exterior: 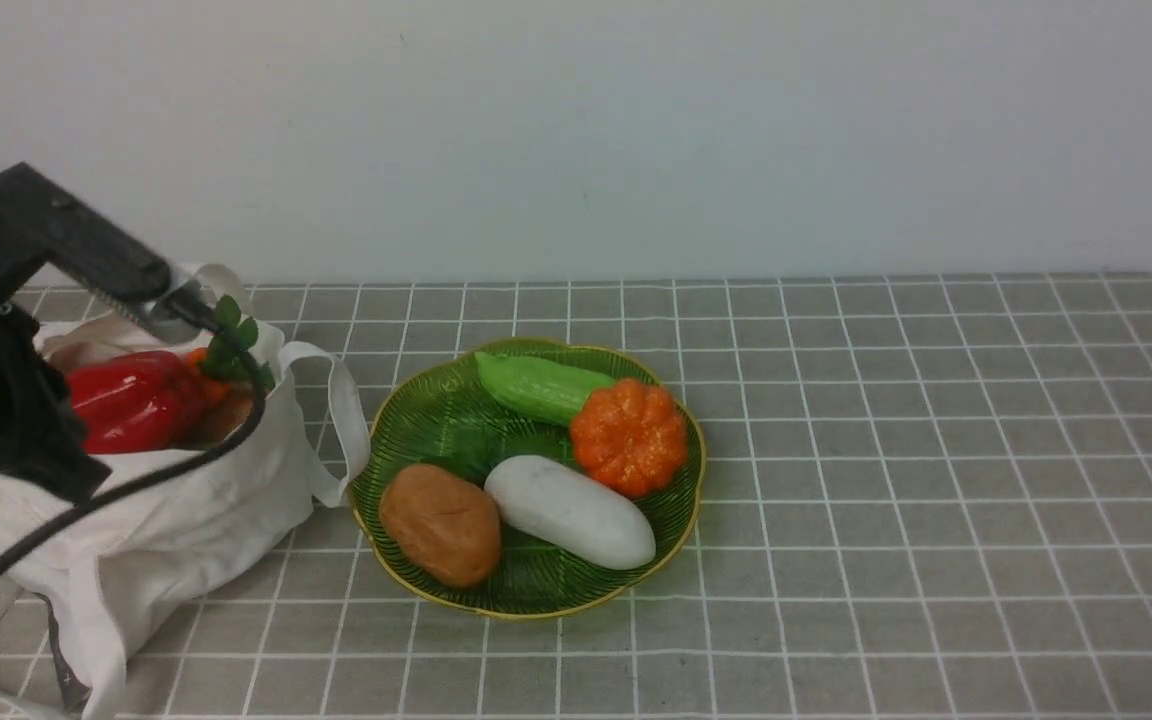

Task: Take vegetables from bag on grey coffee tablecloth place on plate.
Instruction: 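Reach into the bag and grasp the red bell pepper with the left gripper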

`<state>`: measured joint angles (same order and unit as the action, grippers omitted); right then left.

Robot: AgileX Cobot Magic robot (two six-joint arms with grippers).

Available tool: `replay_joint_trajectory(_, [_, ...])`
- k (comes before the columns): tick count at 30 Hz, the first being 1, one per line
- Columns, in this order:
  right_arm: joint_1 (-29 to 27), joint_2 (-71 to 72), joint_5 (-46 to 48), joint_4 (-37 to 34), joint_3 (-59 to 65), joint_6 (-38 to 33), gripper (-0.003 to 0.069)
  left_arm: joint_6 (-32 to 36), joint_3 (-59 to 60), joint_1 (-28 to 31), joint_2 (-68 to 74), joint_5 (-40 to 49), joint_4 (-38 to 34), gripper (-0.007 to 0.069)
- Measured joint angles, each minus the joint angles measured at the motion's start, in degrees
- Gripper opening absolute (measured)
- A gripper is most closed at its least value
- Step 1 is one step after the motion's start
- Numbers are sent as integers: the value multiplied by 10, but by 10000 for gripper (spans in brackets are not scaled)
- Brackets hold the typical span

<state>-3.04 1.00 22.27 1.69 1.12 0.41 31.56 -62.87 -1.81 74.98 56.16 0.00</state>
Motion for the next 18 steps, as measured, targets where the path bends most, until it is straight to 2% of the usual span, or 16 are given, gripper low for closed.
replay_joint_trajectory(7, [0, 0, 0, 0, 0, 0, -13, 44, -150, 2, 152, 69, 11, 19])
replay_joint_trajectory(14, [0, 0, 0, 0, 0, 0, -13, 40, -198, 2, 217, 75, 14, 20])
replay_joint_trajectory(18, [0, 0, 0, 0, 0, 0, -13, 31, -200, 2, 236, 67, 35, 97])
